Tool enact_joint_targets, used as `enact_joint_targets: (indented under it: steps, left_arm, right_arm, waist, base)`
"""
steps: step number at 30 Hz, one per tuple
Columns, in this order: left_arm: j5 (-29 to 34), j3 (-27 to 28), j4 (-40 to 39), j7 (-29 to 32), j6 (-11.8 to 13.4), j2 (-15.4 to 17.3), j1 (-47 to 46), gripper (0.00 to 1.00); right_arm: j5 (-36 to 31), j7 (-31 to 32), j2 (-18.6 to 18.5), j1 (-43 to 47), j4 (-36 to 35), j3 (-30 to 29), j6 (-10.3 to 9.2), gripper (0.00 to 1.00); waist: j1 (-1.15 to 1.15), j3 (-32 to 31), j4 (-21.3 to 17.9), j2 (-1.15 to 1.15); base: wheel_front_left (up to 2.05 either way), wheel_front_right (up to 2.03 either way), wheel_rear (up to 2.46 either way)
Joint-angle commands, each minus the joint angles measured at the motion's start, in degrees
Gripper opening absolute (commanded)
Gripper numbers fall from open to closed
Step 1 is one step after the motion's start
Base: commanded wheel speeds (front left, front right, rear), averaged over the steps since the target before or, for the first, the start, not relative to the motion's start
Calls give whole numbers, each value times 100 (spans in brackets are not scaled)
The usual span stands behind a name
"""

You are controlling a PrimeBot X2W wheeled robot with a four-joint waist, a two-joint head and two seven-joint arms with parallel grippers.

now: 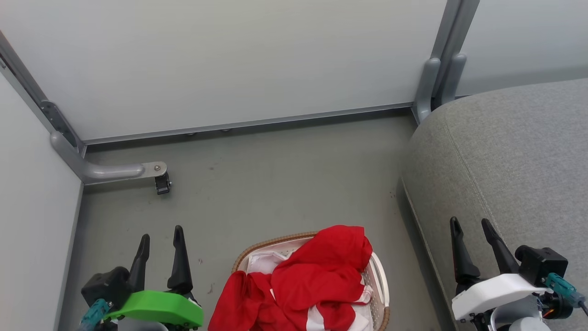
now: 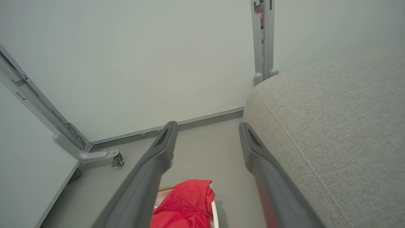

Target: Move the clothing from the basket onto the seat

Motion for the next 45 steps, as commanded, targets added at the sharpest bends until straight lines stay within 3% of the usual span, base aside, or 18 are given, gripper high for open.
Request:
enact_joint_targets:
  steps: [1,30,45]
  left_arm:
    - [138,-15,-20,-51,41,47,-8,100]
    - [1186,-155,57,-364,134,54,25,100]
    - [1169,-135,92,-355,89,54,-12,100]
  right_arm:
    - [-148,-60,-33,50,-7,15,2,100]
    - [-1327,-367,-49,100,-54,81,1,100]
    - [-1322,-364,-48,64,-77,58,1,100]
  waist:
    - [0,1,2,0]
    - [0,62,55,0]
    - [0,96,43,0]
  base:
    - [0,0,0]
    - [0,0,0]
    - [0,0,0]
